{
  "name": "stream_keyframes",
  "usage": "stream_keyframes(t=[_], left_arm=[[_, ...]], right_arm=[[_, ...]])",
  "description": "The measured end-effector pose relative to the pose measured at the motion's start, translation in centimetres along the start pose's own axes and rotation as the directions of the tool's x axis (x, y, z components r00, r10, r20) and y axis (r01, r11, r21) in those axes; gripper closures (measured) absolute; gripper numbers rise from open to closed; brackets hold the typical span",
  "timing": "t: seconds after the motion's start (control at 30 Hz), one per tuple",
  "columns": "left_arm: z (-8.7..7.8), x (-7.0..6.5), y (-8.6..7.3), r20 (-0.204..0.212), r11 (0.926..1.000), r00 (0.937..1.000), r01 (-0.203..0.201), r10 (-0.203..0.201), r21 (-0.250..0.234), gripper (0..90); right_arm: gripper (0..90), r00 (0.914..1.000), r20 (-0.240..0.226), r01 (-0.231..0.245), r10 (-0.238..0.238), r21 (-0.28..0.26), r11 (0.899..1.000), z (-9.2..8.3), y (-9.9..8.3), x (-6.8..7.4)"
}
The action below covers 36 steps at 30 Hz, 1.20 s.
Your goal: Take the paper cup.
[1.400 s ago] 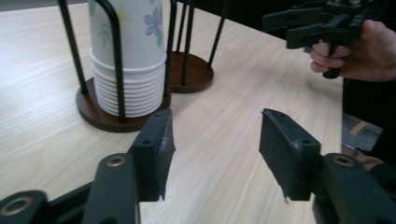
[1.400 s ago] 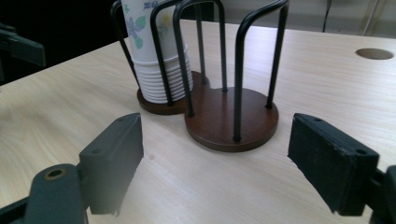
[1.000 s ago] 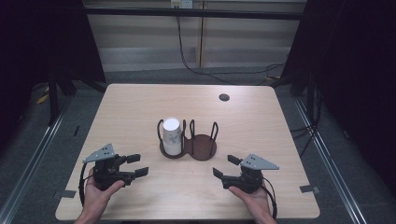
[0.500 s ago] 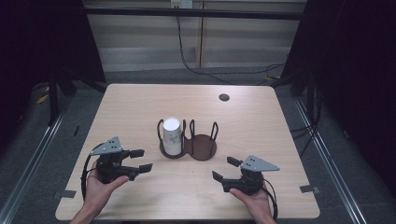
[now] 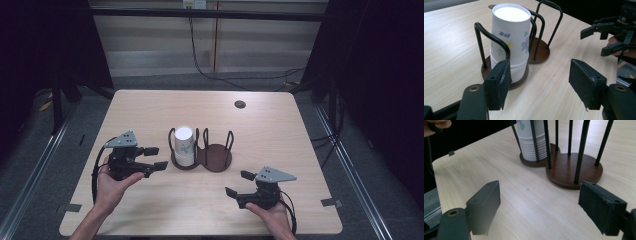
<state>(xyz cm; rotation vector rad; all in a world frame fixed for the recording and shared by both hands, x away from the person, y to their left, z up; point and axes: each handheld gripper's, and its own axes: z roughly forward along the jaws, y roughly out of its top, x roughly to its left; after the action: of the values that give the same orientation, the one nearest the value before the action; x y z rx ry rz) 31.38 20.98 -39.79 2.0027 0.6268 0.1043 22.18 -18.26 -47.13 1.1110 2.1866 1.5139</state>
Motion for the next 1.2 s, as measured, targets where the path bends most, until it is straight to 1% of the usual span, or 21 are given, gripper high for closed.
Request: stream_keyframes(t=[0.07,0.17,0.23,0.27,0.3,0.33,0.4,0.6,0.67,0.73,0.8,0.83,0.87,0.93,0.97,1.0,1.03,1.07,1.1,1.17,1.2], left_arm=[[0.1,0.1,0.4,-0.005,1.0000,1.0000,-0.005,0.005,0.003,34.5],[0.4,0.1,1.2,-0.012,0.9988,0.9998,-0.018,0.019,0.044,35.6],[0.6,0.0,1.8,-0.046,0.9961,0.9972,-0.055,0.058,0.069,36.3],[0.7,0.0,2.0,-0.056,0.9957,0.9964,-0.059,0.063,0.071,36.3],[0.9,0.0,2.2,-0.044,0.9969,0.9979,-0.046,0.049,0.063,36.3],[1.1,0.1,2.4,-0.036,0.9965,0.9980,-0.049,0.052,0.068,36.3],[1.4,0.2,2.8,-0.049,0.9936,0.9961,-0.069,0.073,0.090,36.4],[1.8,0.3,4.5,-0.062,0.9883,0.9939,-0.083,0.091,0.128,36.4],[1.9,0.5,5.1,-0.073,0.9832,0.9917,-0.093,0.105,0.157,36.0],[1.7,0.9,5.7,-0.074,0.9878,0.9935,-0.076,0.086,0.136,34.3],[1.7,1.1,6.2,-0.084,0.9849,0.9913,-0.087,0.101,0.149,34.6],[1.9,1.1,6.5,-0.079,0.9840,0.9922,-0.083,0.096,0.157,34.6],[1.9,1.2,6.8,-0.069,0.9811,0.9918,-0.095,0.108,0.169,34.5],[2.1,1.0,7.3,-0.088,0.9754,0.9859,-0.124,0.142,0.182,34.8],[2.3,0.9,7.6,-0.096,0.9696,0.9822,-0.140,0.162,0.201,35.0],[2.5,0.8,7.9,-0.094,0.9581,0.9759,-0.172,0.197,0.229,36.5],[2.7,0.7,8.1,-0.091,0.9525,0.9740,-0.180,0.207,0.246,38.0],[3.1,0.7,8.3,-0.094,0.9499,0.9741,-0.175,0.206,0.259,38.1],[3.3,0.8,8.5,-0.086,0.9441,0.9731,-0.183,0.214,0.274,38.0],[3.7,1.0,9.0,-0.073,0.9375,0.9741,-0.184,0.214,0.296,37.1],[4.0,1.0,9.1,-0.069,0.9374,0.9758,-0.178,0.207,0.299,36.1]], right_arm=[[17.7,1.0000,-0.003,-0.002,0.002,-0.001,1.000,0.0,0.0,0.0],[17.4,1.0000,-0.004,-0.005,0.005,0.005,1.000,0.0,0.1,0.0],[17.4,1.0000,-0.008,-0.005,0.005,0.008,1.000,0.1,0.1,0.0],[17.3,0.9999,-0.011,-0.005,0.005,0.008,1.000,0.1,0.0,0.0],[17.2,0.9999,-0.012,-0.006,0.006,0.010,1.000,0.1,0.0,0.0],[17.0,0.9999,-0.013,-0.004,0.004,0.012,1.000,0.1,0.0,0.0],[17.0,0.9999,-0.013,-0.003,0.003,0.017,1.000,0.2,0.0,0.0],[17.0,0.9999,-0.012,-0.001,0.001,0.017,1.000,0.1,0.0,0.0],[17.0,0.9999,-0.013,0.001,0.000,0.020,1.000,0.2,0.0,0.0],[17.0,0.9999,-0.015,0.001,0.000,0.027,1.000,0.2,-0.1,0.1],[16.4,0.9999,-0.015,0.005,-0.004,0.034,0.999,0.2,-0.1,0.1],[16.0,0.9999,-0.016,0.006,-0.006,0.033,0.999,0.3,-0.1,0.1],[15.6,0.9999,-0.014,0.003,-0.003,0.037,0.999,0.3,-0.1,0.1],[15.2,0.9999,-0.013,0.000,0.001,0.039,0.999,0.4,-0.1,0.1],[14.9,0.9999,-0.014,-0.002,0.002,0.040,0.999,0.4,-0.1,0.1],[14.5,0.9999,-0.012,-0.002,0.003,0.039,0.999,0.4,-0.1,0.1],[14.5,0.9999,-0.012,-0.003,0.003,0.038,0.999,0.4,-0.1,0.1],[14.5,0.9999,-0.013,-0.002,0.003,0.039,0.999,0.4,-0.1,0.1],[14.4,0.9999,-0.015,-0.003,0.003,0.040,0.999,0.4,-0.1,0.1],[14.2,0.9999,-0.017,-0.001,0.001,0.042,0.999,0.4,-0.1,0.1],[14.2,0.9998,-0.019,-0.002,0.003,0.042,0.999,0.4,-0.1,0.1]])
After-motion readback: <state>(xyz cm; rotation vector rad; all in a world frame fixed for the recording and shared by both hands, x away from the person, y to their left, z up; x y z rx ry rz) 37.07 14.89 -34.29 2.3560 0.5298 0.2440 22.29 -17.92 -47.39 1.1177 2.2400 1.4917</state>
